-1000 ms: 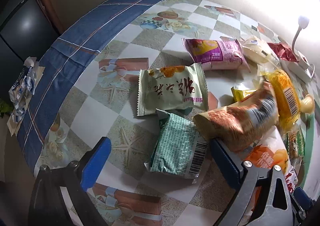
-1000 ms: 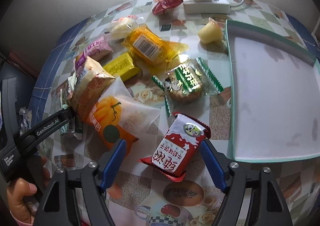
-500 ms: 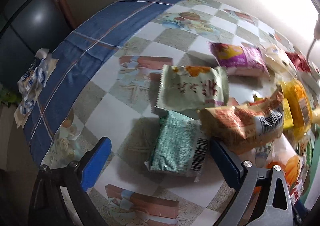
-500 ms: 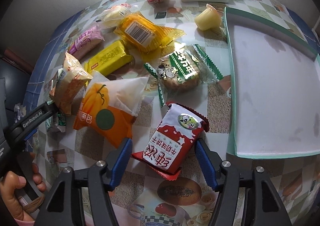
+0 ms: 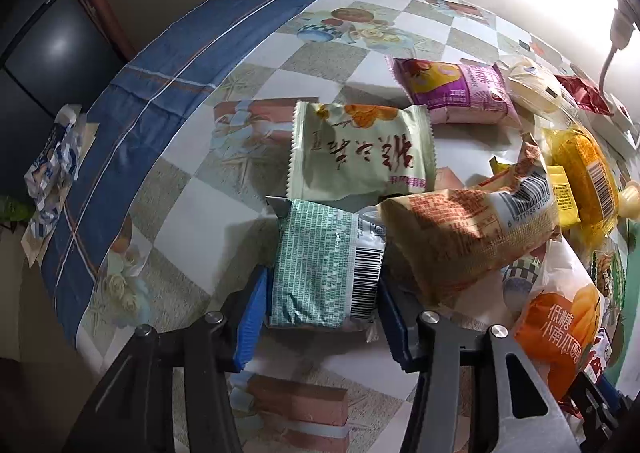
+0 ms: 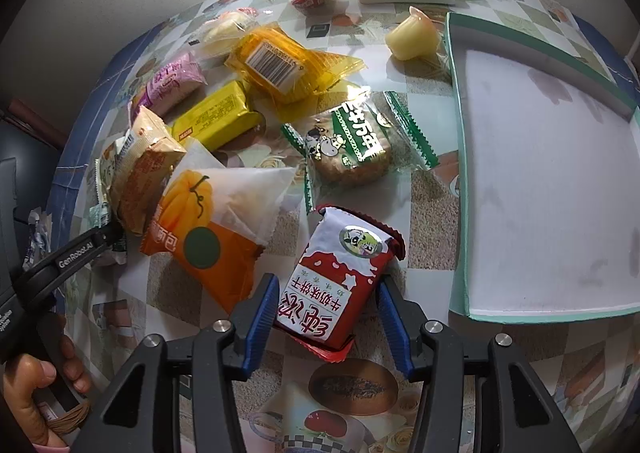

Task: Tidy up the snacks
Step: 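Close right gripper on red-white pack while left closes on green striped pack, then lift both held packs and carry them over the white tray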

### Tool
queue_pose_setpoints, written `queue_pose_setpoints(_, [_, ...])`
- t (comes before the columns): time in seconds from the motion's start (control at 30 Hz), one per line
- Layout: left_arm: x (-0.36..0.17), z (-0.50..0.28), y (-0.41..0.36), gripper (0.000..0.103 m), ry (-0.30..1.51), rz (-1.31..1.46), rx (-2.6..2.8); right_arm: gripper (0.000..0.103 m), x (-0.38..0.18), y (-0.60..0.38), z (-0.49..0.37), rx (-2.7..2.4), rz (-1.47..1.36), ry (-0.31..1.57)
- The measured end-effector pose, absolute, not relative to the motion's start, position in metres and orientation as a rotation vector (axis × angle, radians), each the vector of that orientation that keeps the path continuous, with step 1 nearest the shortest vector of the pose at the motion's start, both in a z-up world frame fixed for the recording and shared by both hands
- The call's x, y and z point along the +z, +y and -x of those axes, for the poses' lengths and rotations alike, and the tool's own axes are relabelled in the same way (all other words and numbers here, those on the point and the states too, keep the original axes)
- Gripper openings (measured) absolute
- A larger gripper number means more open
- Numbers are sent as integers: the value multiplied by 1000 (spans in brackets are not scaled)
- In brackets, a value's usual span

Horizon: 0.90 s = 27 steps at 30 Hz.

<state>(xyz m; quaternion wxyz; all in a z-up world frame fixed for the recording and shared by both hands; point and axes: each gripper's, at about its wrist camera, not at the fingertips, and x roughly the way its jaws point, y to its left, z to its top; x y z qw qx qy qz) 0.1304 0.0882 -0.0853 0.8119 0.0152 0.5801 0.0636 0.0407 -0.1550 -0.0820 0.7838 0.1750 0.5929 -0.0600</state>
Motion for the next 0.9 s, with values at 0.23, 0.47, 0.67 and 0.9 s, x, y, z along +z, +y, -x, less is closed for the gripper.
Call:
queue_pose_setpoints(0.23, [-79,-127,98,53,1243,22,155,49,-77,-152,-38,-108,-377,1276])
queue_pose_setpoints(0.47, [-66,-121,106,53,1202,70,170,45,-62,-158,-31,-95,-403,1243])
queue_pose_setpoints(0.67, [-56,-120,111,52,1168,90,191,42,-48,-161,-24,-72,-435,1211])
queue_pose_setpoints(0.9, [-48,-116,107,52,1144,80,203,31,-46,-166,-24,-48,-437,1208])
